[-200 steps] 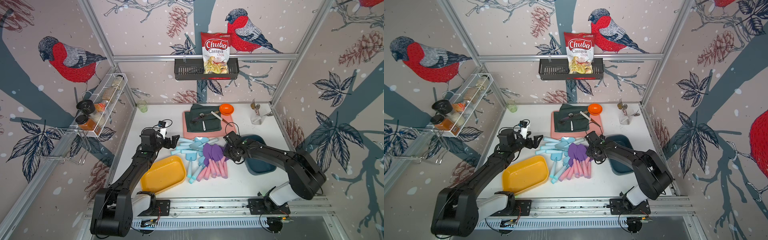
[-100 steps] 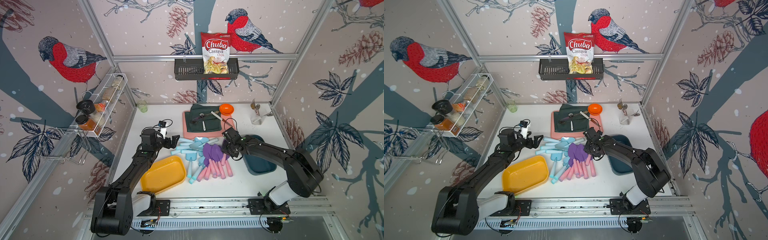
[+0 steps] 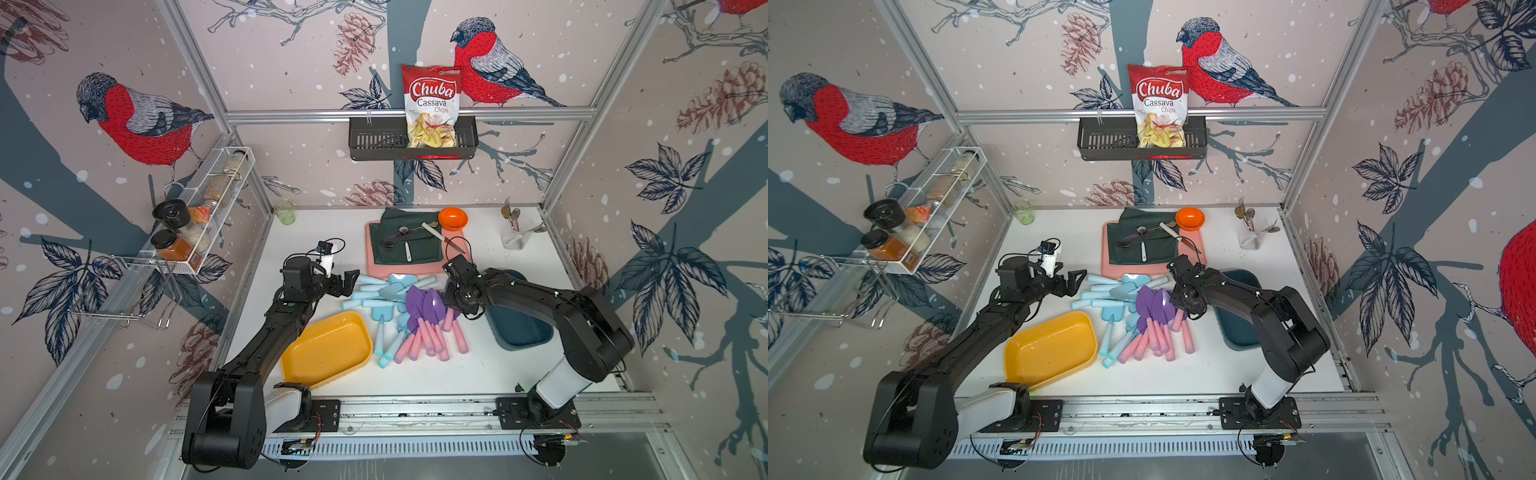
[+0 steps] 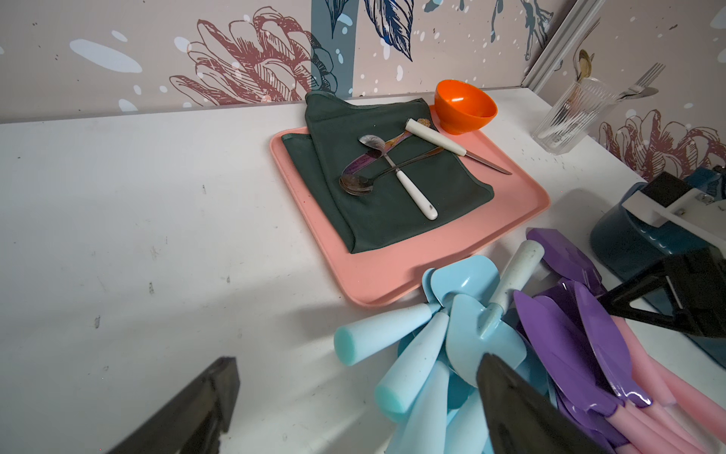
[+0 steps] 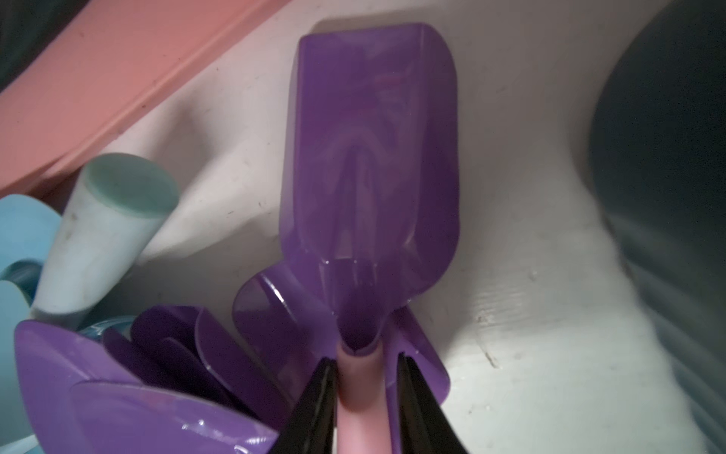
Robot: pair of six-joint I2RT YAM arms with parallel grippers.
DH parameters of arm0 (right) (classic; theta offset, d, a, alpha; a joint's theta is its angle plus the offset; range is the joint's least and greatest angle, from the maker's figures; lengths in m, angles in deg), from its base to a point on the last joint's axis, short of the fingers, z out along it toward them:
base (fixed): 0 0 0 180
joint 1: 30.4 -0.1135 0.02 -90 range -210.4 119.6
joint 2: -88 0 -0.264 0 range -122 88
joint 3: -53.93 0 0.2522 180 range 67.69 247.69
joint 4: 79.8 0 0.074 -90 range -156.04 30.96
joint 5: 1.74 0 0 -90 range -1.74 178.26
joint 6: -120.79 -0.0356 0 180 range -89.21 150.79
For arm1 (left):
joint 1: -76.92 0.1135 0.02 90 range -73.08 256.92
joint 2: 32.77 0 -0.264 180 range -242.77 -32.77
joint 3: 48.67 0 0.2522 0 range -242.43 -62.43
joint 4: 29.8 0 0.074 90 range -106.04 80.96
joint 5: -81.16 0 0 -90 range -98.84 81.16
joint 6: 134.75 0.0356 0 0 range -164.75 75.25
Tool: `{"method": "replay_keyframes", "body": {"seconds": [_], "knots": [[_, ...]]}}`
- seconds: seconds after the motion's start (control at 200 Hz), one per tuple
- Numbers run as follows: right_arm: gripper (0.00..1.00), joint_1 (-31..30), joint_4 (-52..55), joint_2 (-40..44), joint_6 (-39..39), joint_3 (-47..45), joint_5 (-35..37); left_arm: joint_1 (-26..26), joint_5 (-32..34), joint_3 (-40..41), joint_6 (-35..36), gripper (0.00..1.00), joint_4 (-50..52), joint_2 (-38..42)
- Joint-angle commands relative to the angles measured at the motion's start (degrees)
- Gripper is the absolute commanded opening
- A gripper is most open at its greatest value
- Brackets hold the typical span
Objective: Sort the small shovels by color and place them into the storage box
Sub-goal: Pick up the shovel from the center of the board.
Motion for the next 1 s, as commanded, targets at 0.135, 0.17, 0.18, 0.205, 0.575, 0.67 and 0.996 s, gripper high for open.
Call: {"method": "replay_keyframes", "body": {"seconds": [0.135, 0.17, 0.18, 0.205, 0.575, 0.67, 0.996], "knots": [[0.28, 0.69, -0.13, -1.69, 2.73, 0.06, -0.30, -0.05, -0.63, -1.01, 1.66, 0.98, -1.71, -0.49], [0.26, 0.69, 0.17, -1.74, 2.91, 0.11, -0.23, 0.01, -0.66, -1.13, 1.73, 0.98, -1.77, -0.54], [0.26, 0.69, 0.21, -1.71, 2.96, 0.15, -0.15, -0.02, -0.70, -1.15, 1.76, 0.98, -1.72, -0.58], [0.25, 0.69, 0.35, -1.71, 3.03, 0.24, 0.00, -0.03, -0.74, -1.29, 1.77, 0.98, -1.69, -0.58], [0.09, -0.14, 0.02, 5.71, 7.61, -0.77, 3.07, -0.03, -8.22, -4.99, 6.17, 0.97, -0.74, -1.79], [0.07, -0.16, -2.80, 10.91, 14.49, -1.61, 1.54, -0.19, -15.86, -7.36, 11.56, 0.96, -0.02, -2.62], [0.06, 2.50, -6.76, 22.64, 46.50, -3.38, -22.95, -3.87, -38.35, -21.97, 45.08, 0.79, 20.06, -9.35]]}}
